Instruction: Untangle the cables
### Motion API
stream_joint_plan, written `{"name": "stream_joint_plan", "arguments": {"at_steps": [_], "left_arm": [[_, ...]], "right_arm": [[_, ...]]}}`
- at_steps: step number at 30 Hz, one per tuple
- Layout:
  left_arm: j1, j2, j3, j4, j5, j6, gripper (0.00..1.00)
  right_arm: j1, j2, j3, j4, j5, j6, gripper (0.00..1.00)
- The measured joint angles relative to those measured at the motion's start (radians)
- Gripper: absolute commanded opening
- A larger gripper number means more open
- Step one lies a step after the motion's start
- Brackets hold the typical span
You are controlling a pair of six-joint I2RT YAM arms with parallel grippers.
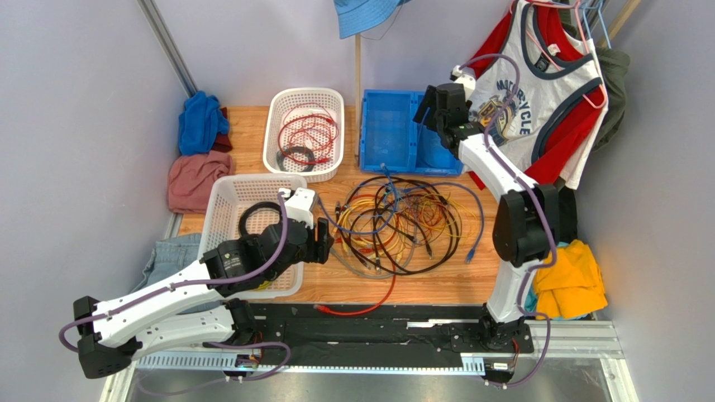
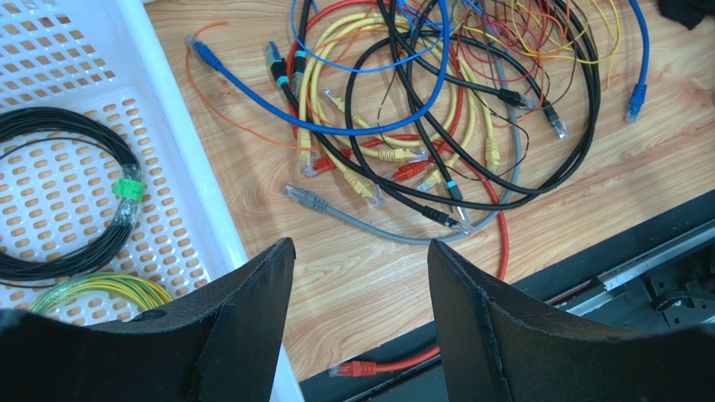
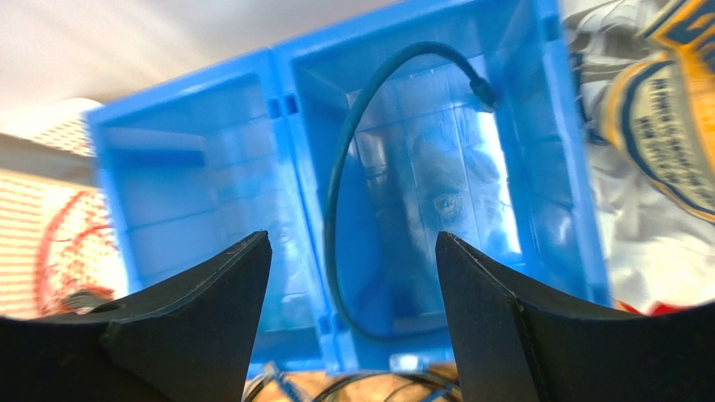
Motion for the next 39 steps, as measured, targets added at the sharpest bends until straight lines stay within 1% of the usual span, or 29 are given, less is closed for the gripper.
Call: {"name": "stream_joint_plan", "arguments": {"at_steps": [1, 2, 4, 5, 8, 10, 12, 13, 16, 19, 21, 27, 29, 31, 35, 39], "left_arm": [[0.0, -0.001, 0.001, 0.001, 0.0, 0.0, 0.68], [0.0, -0.001, 0.003, 0.0, 0.0, 0.0, 0.68], [0.0, -0.001, 0.007, 0.002, 0.0, 0.0, 0.68], [0.0, -0.001, 0.01, 0.004, 0.0, 0.0, 0.68], [0.0, -0.002, 0.011, 0.011, 0.0, -0.003, 0.68], [0.0, -0.002, 0.011, 0.018, 0.001, -0.006, 0.68], [0.0, -0.002, 0.011, 0.032, 0.005, -0.011, 0.68], [0.0, -0.001, 0.011, 0.042, 0.008, -0.016, 0.67], [0.0, 0.014, 0.011, 0.064, 0.017, -0.03, 0.67], [0.0, 0.048, 0.008, 0.08, 0.028, -0.05, 0.66], [0.0, 0.064, 0.001, 0.088, 0.035, -0.061, 0.66], [0.0, 0.078, -0.043, 0.119, 0.05, -0.097, 0.65], [0.0, 0.08, -0.061, 0.137, 0.054, -0.111, 0.65], [0.0, 0.084, -0.079, 0.152, 0.063, -0.126, 0.64], [0.0, 0.1, -0.102, 0.166, 0.089, -0.152, 0.63], [0.0, 0.094, -0.119, 0.189, 0.136, -0.158, 0.63]], "right_arm": [[0.001, -0.008, -0.004, -0.002, 0.0, 0.001, 0.77], [0.004, -0.05, -0.032, 0.013, 0.001, 0.008, 0.76], [0.011, -0.143, -0.099, 0.019, 0.005, 0.021, 0.72], [0.015, -0.18, -0.124, 0.019, 0.003, 0.028, 0.68], [0.035, -0.288, -0.211, 0.032, -0.026, 0.055, 0.63], [0.065, -0.359, -0.302, 0.049, -0.052, 0.07, 0.62], [0.123, -0.422, -0.41, 0.072, -0.068, 0.077, 0.62], [0.178, -0.451, -0.478, 0.075, -0.069, 0.078, 0.62], [0.312, -0.484, -0.61, 0.072, -0.069, 0.071, 0.62], [0.402, -0.508, -0.708, 0.067, -0.074, 0.059, 0.62], [0.422, -0.542, -0.774, 0.059, -0.075, 0.05, 0.62], [0.421, -0.708, -0.971, 0.079, -0.026, 0.035, 0.64], [0.421, -0.717, -0.99, 0.087, -0.015, 0.035, 0.65], [0.421, -0.688, -0.989, 0.105, -0.007, 0.034, 0.66], [0.421, -0.564, -0.957, 0.137, -0.002, 0.037, 0.69], [0.42, -0.428, -0.872, 0.146, 0.001, 0.041, 0.69]]}}
